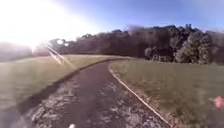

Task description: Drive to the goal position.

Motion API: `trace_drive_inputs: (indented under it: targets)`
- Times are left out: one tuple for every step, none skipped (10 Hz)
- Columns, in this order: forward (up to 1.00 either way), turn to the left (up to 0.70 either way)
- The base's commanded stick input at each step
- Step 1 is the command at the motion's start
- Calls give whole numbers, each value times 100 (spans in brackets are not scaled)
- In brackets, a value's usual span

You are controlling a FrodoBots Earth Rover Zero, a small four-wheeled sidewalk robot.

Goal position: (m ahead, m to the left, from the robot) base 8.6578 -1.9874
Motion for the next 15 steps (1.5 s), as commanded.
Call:
trace_drive_inputs:
  targets:
    - [85,10]
    - [85,2]
    - [85,0]
    - [85,33]
    - [85,34]
    - [85,34]
    - [85,34]
    - [85,0]
    - [85,0]
    - [85,0]
    - [85,0]
    - [85,0]
    - [85,0]
    - [85,0]
    - [85,-3]
